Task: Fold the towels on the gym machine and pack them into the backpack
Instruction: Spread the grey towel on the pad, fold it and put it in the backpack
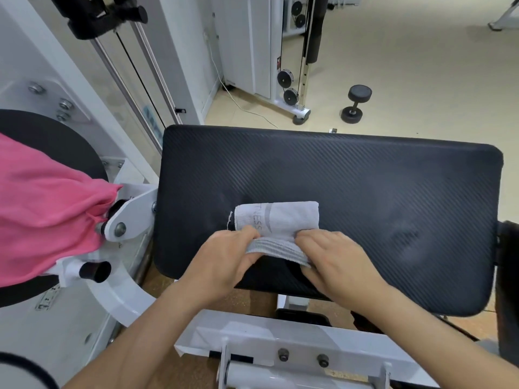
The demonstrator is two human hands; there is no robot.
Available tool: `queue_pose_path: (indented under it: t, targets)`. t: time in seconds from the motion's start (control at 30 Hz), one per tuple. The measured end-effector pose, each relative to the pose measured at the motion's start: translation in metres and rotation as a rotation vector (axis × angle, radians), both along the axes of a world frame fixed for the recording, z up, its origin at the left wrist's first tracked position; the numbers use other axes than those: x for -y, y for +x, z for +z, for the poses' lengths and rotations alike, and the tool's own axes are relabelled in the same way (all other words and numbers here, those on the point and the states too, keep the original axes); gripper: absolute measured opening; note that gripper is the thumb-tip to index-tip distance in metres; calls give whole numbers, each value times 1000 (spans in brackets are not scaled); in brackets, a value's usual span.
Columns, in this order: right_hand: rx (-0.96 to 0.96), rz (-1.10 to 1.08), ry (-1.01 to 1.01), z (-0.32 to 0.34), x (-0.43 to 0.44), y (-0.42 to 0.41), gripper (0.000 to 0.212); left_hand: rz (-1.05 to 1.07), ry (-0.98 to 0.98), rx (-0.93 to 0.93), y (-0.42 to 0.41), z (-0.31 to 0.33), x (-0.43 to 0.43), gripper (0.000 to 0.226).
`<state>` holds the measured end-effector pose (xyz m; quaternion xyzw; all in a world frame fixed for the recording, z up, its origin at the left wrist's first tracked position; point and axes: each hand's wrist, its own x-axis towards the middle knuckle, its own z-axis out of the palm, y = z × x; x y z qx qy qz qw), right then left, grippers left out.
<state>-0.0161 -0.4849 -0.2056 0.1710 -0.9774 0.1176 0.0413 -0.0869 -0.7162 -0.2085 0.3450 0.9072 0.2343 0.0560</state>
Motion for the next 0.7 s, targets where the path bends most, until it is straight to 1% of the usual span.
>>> queue_pose_path:
  t: [0.07, 0.13, 0.2, 0.27, 0.4, 0.47, 0.53, 0.57, 0.6, 0.7]
  targets:
    - [61, -68, -102, 6, -4, -9, 31, 74, 58, 97, -7, 8, -2, 24]
    - [48, -121, -163, 11, -5, -17, 33, 145, 107, 154, -14, 13, -6, 24]
    - [50, -178, -214, 15, -5, -24, 32, 206, 125, 194, -20, 16, -11, 23]
    - [69, -250, -297, 17, -5, -31, 26, 265, 120, 221, -26, 17, -16, 23]
    - [152, -409, -484, 19, -3, -46, 25, 397, 127, 261, -38, 16, -27, 27]
    - [176, -501, -604, 19, -2, -54, 23, 506, 229, 295, -41, 15, -33, 27]
    - [189, -577, -711, 20, -1, -59, 25, 577, 328, 275, -39, 15, -38, 28]
    - [187, -594, -721, 21, 1, -59, 27, 583, 337, 238, -37, 14, -39, 30]
    - [175, -597, -683, 21, 2, -60, 30, 578, 325, 189, -34, 12, -40, 32]
    - [162, -586, -445, 21, -1, -59, 40, 543, 182, -22, -27, 4, -36, 40]
